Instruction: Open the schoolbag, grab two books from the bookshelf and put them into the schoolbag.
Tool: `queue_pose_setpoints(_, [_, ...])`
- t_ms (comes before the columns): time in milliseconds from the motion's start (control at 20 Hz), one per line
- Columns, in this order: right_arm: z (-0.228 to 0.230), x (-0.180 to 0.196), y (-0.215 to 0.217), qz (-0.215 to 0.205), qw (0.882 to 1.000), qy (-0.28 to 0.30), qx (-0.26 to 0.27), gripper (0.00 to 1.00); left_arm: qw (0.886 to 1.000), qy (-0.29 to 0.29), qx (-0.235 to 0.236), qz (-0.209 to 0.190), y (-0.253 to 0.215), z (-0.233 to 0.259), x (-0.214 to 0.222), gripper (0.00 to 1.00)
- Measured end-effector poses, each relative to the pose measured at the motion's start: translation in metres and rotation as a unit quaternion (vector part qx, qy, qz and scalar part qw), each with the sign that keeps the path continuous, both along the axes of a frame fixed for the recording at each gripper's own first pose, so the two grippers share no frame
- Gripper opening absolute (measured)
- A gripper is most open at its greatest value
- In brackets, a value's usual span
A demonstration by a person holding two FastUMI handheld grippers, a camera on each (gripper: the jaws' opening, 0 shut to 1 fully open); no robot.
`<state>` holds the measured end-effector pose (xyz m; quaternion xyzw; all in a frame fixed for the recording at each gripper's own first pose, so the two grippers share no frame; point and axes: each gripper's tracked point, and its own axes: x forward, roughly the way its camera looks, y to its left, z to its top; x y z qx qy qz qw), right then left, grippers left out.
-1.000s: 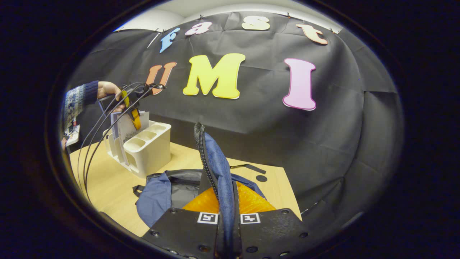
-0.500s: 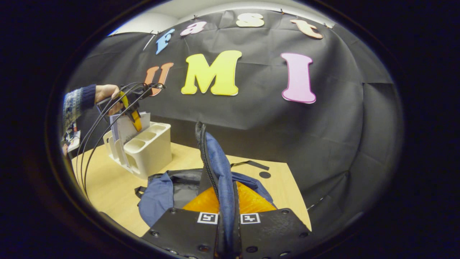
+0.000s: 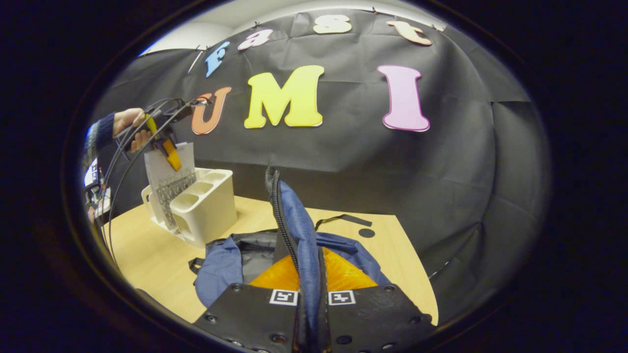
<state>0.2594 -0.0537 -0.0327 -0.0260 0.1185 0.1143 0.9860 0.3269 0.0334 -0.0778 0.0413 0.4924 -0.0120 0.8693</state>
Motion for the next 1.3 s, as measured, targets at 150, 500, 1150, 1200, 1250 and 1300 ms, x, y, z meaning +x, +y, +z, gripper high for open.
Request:
queue_pose_setpoints(150, [0.000, -0.002, 0.004, 0.000, 1.000, -0.004, -0.004, 0.08, 1.000, -0.005, -0.008, 0.009, 0.007, 0.010, -0.033, 0.47])
queue_pose_setpoints(500, [-0.005, -0.004, 0.010, -0.008, 1.000, 0.012, 0.001, 0.08, 1.000, 0.002, -0.017, 0.021, 0.012, 0.007, -0.110, 0.47])
queue_pose_setpoints(1150, [-0.007, -0.012, 0.018, -0.033, 0.999, 0.023, 0.000, 0.08, 0.981, -0.003, -0.187, 0.042, -0.032, -0.019, -0.186, 0.47])
queue_pose_setpoints(1200, [-0.007, -0.012, 0.018, -0.034, 0.999, 0.024, -0.004, 0.08, 0.978, -0.003, -0.205, 0.043, -0.037, -0.019, -0.188, 0.47])
queue_pose_setpoints(1250, [-0.006, -0.012, 0.018, -0.034, 0.999, 0.024, -0.007, 0.08, 0.974, -0.007, -0.224, 0.044, -0.043, -0.017, -0.190, 0.47])
queue_pose_setpoints(1300, [-0.004, -0.012, 0.019, -0.035, 0.999, 0.025, -0.012, 0.08, 0.969, -0.010, -0.243, 0.044, -0.048, -0.016, -0.191, 0.47])
